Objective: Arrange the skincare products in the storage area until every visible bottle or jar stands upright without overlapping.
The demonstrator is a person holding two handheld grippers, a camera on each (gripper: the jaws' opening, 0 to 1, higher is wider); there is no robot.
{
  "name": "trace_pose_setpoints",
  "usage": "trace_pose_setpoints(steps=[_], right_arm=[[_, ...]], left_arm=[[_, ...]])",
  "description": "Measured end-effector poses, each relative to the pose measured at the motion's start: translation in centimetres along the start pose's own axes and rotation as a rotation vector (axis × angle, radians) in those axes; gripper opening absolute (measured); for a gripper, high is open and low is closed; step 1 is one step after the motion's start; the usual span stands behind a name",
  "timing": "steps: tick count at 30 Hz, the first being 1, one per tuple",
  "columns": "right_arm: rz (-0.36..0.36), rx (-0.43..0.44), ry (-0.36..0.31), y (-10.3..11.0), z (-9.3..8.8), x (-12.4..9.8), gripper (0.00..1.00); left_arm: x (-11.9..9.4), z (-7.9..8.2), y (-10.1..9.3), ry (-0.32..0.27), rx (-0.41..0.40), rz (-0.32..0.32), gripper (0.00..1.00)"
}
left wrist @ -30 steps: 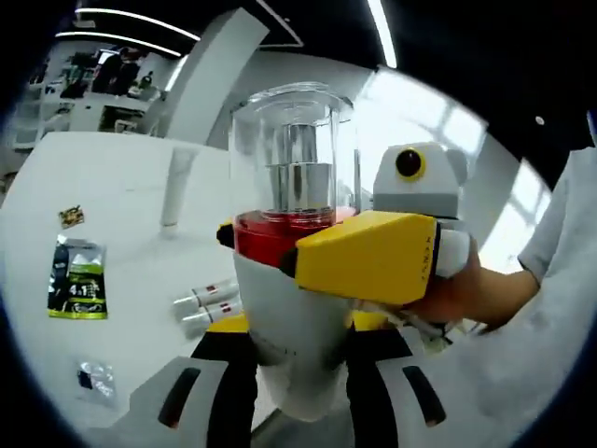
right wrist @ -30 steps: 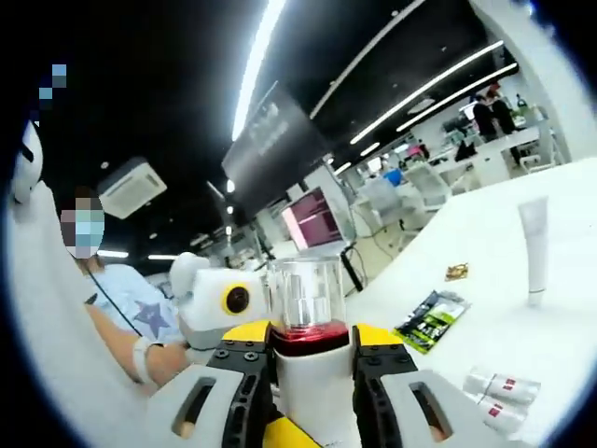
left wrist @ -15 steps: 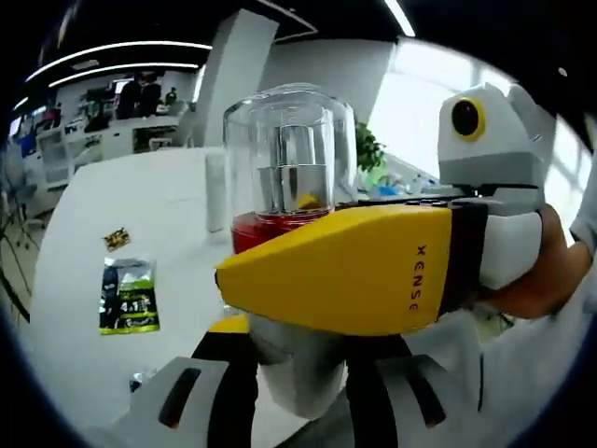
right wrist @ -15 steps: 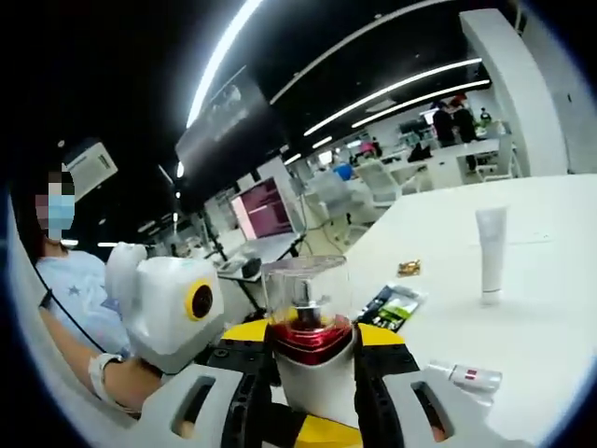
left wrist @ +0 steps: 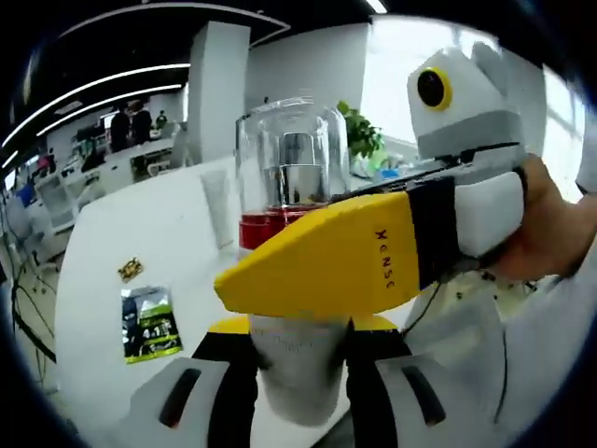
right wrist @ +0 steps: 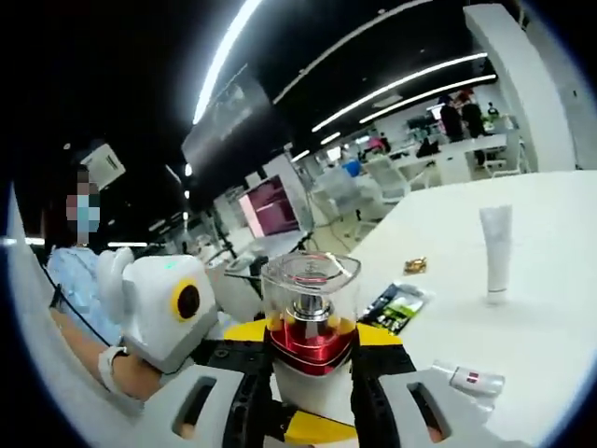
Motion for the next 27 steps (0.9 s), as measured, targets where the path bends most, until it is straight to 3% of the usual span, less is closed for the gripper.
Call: trace_pose_setpoints(steps=[2, 3, 6, 7, 8, 10, 17, 20, 27], right_arm=[[0.073, -0.02, 0.006, 0.3, 0.2, -0.1, 0.25], [0.086, -0.028, 0.017, 0.3, 0.3, -0.2, 0.25], [0.177, -0.059, 0.022, 0.6, 0.8, -0.4, 0.25], [0.203, -0.054, 0.033, 0.6, 0.8, -0.6, 0.25], [0.278, -0.088, 0.045, 0.7, 0.9, -0.9, 0.25], [0.346, -0.096, 0.053, 0.9, 1.2, -1.5, 0.25], [0.473, -0.082, 0.084, 1.1, 1.5, -2.4, 0.25], [0.542, -0.065, 0.088, 1.6, 1.6, -2.8, 0.25], [0.62, -0.014, 0.038, 2.5, 2.0, -3.1, 0.25]], left_arm=[[0.0, 0.4, -0.4, -0.027, -0.044, -0.095, 0.3], [-0.1, 0.4, -0.2, -0.027, -0.048, -0.09, 0.3], [-0.2, 0.9, -0.8, -0.082, -0.094, -0.198, 0.29], [-0.3, 0.9, -1.0, -0.074, -0.108, -0.231, 0.29], [-0.5, 1.0, -1.2, -0.066, -0.121, -0.274, 0.29], [-0.7, 1.2, -1.6, -0.085, -0.108, -0.328, 0.29], [-0.8, 1.4, -2.6, -0.086, -0.172, -0.446, 0.31], [-1.1, 1.5, -3.3, -0.083, -0.198, -0.525, 0.31], [-1.4, 1.9, -3.9, -0.117, -0.271, -0.599, 0.33]])
Point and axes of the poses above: the point that each gripper's makers call its tool centre point, and the gripper's own axes: x roughly forward along the fingers, y roughly to its left, z roughly out of its top, the point moved 7 cm from there along -x, roughly backward along the fingers, and after that the axes turned 13 degrees about -y, right-handed, at the moved point
